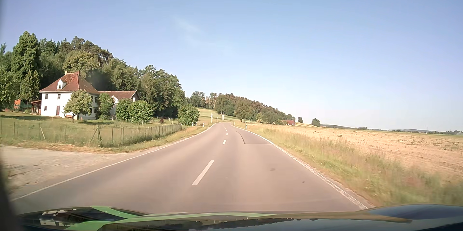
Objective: Follow the waypoints while adhering to traffic rules and regulations
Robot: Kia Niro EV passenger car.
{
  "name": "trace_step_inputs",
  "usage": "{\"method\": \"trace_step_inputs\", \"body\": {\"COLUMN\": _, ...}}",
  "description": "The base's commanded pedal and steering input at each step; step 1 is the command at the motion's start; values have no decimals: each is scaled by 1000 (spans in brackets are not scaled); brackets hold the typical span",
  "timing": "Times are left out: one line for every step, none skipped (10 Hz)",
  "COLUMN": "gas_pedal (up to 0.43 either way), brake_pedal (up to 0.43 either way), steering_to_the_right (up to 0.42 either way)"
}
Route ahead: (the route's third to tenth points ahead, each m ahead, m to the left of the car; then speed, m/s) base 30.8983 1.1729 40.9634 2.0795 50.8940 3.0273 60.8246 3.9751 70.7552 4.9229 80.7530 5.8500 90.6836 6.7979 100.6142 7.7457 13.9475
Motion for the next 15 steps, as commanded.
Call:
{"method": "trace_step_inputs", "body": {"gas_pedal": 409, "brake_pedal": 0, "steering_to_the_right": -12}}
{"method": "trace_step_inputs", "body": {"gas_pedal": 409, "brake_pedal": 0, "steering_to_the_right": -11}}
{"method": "trace_step_inputs", "body": {"gas_pedal": 398, "brake_pedal": 0, "steering_to_the_right": -10}}
{"method": "trace_step_inputs", "body": {"gas_pedal": 390, "brake_pedal": 0, "steering_to_the_right": -10}}
{"method": "trace_step_inputs", "body": {"gas_pedal": 390, "brake_pedal": 0, "steering_to_the_right": -10}}
{"method": "trace_step_inputs", "body": {"gas_pedal": 390, "brake_pedal": 0, "steering_to_the_right": -10}}
{"method": "trace_step_inputs", "body": {"gas_pedal": 390, "brake_pedal": 0, "steering_to_the_right": -9}}
{"method": "trace_step_inputs", "body": {"gas_pedal": 390, "brake_pedal": 0, "steering_to_the_right": -9}}
{"method": "trace_step_inputs", "body": {"gas_pedal": 378, "brake_pedal": 0, "steering_to_the_right": -9}}
{"method": "trace_step_inputs", "body": {"gas_pedal": 331, "brake_pedal": 0, "steering_to_the_right": -10}}
{"method": "trace_step_inputs", "body": {"gas_pedal": 319, "brake_pedal": 0, "steering_to_the_right": -12}}
{"method": "trace_step_inputs", "body": {"gas_pedal": 331, "brake_pedal": 0, "steering_to_the_right": -16}}
{"method": "trace_step_inputs", "body": {"gas_pedal": 339, "brake_pedal": 0, "steering_to_the_right": -19}}
{"method": "trace_step_inputs", "body": {"gas_pedal": 358, "brake_pedal": 0, "steering_to_the_right": -20}}
{"method": "trace_step_inputs", "body": {"gas_pedal": 358, "brake_pedal": 0, "steering_to_the_right": -20}}
